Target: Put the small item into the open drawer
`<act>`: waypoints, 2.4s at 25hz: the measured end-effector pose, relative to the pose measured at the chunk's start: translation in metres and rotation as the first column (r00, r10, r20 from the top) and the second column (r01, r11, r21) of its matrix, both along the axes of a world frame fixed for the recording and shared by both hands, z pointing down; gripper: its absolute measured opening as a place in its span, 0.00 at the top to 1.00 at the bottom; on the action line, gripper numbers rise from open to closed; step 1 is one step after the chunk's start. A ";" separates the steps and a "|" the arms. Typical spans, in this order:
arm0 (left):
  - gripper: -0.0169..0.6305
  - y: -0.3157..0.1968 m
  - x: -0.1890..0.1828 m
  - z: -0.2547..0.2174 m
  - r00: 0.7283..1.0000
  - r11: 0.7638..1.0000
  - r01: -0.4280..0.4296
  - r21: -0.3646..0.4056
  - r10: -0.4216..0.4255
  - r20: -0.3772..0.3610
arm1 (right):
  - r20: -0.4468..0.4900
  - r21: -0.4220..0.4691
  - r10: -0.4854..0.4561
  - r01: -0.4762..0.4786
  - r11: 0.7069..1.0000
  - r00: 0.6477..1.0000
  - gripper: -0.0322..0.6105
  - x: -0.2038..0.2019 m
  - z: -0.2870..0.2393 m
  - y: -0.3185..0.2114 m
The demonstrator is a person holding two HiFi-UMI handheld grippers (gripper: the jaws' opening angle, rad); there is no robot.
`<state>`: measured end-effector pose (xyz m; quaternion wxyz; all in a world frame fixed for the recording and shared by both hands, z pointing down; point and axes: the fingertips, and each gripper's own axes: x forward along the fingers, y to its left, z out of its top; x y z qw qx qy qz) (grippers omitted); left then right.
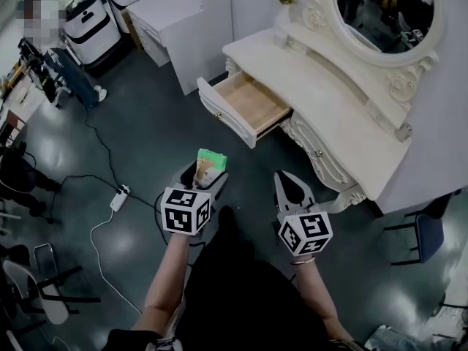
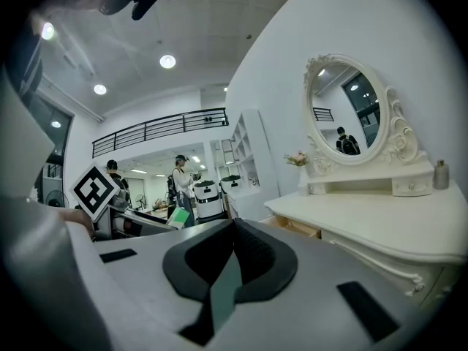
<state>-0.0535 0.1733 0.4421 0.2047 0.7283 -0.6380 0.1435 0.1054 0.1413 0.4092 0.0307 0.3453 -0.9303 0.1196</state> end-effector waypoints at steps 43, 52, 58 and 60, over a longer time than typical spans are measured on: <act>0.43 -0.327 -0.087 0.019 0.957 0.959 -0.281 -0.032 0.278 -0.081 | -0.084 -0.025 0.266 -0.269 0.963 0.960 0.94 -0.092 0.010 -0.252; 0.43 -0.364 -0.053 0.041 0.940 0.937 -0.340 -0.075 0.337 -0.057 | -0.085 -0.029 0.318 -0.321 0.947 0.944 0.94 -0.064 0.013 -0.273; 0.43 -0.383 -0.032 0.064 0.935 0.926 -0.355 -0.125 0.352 -0.053 | -0.074 -0.033 0.341 -0.344 0.938 0.937 0.94 -0.047 0.010 -0.292; 0.43 -0.387 -0.026 0.074 0.932 0.921 -0.362 -0.146 0.358 -0.050 | -0.073 -0.041 0.347 -0.350 0.936 0.935 0.94 -0.041 0.012 -0.297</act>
